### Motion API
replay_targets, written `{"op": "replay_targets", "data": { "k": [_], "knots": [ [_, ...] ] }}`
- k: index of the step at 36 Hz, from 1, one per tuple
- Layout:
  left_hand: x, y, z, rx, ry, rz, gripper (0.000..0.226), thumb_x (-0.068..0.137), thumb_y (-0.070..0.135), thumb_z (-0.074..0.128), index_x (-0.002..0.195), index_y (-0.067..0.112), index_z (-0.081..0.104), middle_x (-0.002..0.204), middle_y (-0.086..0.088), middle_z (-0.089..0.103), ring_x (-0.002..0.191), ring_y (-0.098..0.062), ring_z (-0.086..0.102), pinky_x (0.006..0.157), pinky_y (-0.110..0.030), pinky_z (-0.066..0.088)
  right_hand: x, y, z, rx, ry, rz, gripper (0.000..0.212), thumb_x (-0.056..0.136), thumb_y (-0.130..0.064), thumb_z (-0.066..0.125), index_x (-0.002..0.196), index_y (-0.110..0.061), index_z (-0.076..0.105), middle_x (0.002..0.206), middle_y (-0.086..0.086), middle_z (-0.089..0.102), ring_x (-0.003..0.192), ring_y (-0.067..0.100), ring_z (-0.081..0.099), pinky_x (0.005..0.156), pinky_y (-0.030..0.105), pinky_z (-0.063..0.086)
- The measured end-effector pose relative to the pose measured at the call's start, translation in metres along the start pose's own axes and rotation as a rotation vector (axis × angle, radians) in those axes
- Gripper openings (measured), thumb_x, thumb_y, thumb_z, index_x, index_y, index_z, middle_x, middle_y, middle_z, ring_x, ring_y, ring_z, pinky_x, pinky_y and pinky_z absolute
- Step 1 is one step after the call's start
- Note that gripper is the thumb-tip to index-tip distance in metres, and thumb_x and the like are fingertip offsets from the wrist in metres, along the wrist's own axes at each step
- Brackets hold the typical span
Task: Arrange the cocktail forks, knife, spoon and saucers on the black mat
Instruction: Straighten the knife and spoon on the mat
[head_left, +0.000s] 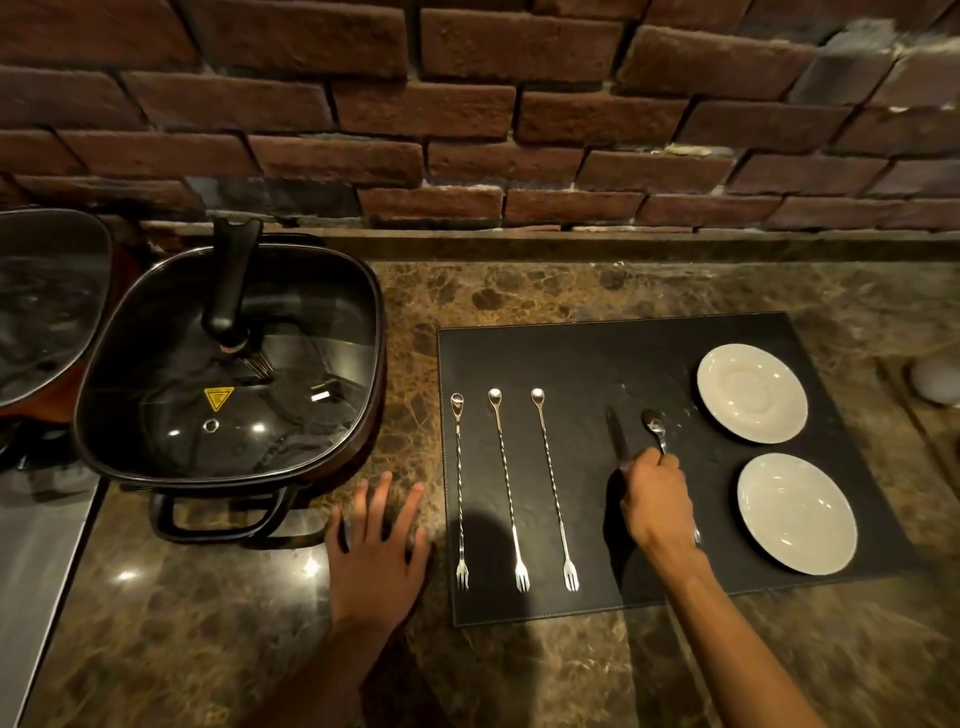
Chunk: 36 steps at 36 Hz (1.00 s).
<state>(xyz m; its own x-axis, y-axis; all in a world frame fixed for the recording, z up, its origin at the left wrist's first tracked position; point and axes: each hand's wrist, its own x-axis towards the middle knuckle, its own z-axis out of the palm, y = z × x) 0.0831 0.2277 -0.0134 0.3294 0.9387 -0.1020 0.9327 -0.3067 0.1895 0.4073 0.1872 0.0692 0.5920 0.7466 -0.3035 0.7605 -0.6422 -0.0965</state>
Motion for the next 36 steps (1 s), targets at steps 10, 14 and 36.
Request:
{"op": "replay_targets", "data": {
  "k": [10,14,36],
  "knots": [
    [0.001,0.000,0.001,0.001,-0.005,-0.005,0.058,0.099,0.051,0.028,0.155,0.040,0.033,0.166,-0.005,0.030,0.154,-0.028,0.028,0.118,-0.060,0.022,-0.015,-0.016,0.013,0.158,-0.009,-0.024,0.038,0.075,0.005,0.065,0.111,0.003,0.052,0.111,0.021,0.054,0.095,0.041,0.059,0.081,0.043,0.049],
    [0.000,0.000,0.001,0.004,0.005,-0.002,0.058,0.098,0.051,0.029,0.155,0.040,0.035,0.165,-0.005,0.032,0.152,-0.028,0.031,0.118,-0.060,0.023,-0.012,-0.013,0.015,0.247,0.033,0.050,0.030,0.094,-0.013,0.055,0.117,0.006,0.049,0.117,0.025,0.051,0.098,0.043,0.059,0.084,0.044,0.049],
    [0.001,-0.003,0.005,0.005,0.021,0.008,0.058,0.099,0.052,0.028,0.155,0.039,0.033,0.166,-0.004,0.029,0.153,-0.028,0.028,0.118,-0.060,0.023,0.005,0.004,0.017,0.385,0.104,-0.066,0.008,0.087,-0.008,0.064,0.089,-0.006,0.057,0.094,0.013,0.060,0.089,0.028,0.056,0.080,0.036,0.047]
  ]
}}
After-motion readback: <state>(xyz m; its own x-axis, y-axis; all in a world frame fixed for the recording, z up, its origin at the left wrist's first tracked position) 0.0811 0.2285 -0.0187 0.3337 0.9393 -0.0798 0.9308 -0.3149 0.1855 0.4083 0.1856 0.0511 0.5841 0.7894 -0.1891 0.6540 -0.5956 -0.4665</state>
